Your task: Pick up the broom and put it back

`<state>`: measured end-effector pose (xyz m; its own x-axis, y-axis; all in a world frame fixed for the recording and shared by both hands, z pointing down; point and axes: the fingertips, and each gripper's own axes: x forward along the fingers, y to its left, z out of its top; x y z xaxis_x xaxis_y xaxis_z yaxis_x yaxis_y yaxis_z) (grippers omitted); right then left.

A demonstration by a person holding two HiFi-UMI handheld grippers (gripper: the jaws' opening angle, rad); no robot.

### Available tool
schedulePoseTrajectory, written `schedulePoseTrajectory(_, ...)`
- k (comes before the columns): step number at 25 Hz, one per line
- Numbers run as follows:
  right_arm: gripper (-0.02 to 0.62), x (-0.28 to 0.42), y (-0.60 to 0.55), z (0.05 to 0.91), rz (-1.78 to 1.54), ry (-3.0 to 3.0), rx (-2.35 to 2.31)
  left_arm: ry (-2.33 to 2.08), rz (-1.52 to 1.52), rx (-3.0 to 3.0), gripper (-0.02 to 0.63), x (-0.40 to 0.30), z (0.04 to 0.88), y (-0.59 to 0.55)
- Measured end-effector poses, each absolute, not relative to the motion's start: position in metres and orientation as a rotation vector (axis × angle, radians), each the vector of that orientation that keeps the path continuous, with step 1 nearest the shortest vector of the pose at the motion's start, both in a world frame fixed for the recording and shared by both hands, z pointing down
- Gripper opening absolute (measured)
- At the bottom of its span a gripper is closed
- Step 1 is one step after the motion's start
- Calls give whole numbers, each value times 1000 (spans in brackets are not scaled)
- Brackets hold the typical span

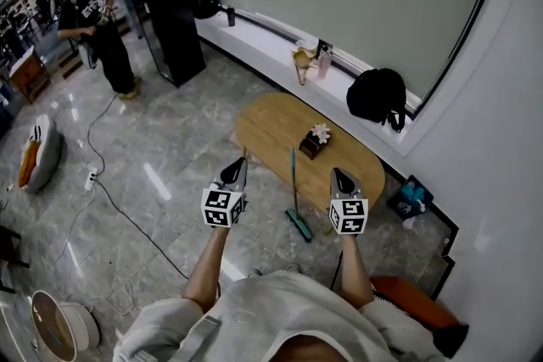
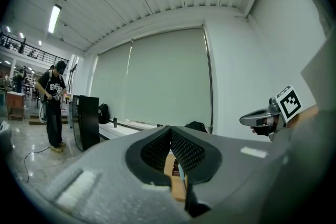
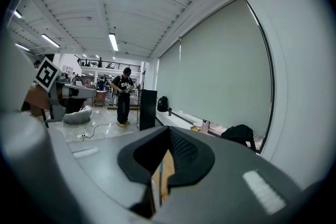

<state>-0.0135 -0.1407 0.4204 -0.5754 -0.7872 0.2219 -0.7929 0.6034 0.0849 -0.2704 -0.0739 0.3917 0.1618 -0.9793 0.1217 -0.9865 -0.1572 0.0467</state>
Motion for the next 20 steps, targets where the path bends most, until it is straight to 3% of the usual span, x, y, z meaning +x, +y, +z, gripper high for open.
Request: schedulePoseTrajectory(20,0,-16,-147,425,20,-2589,1277,-1967,85,2307,-5,-264,393,-78)
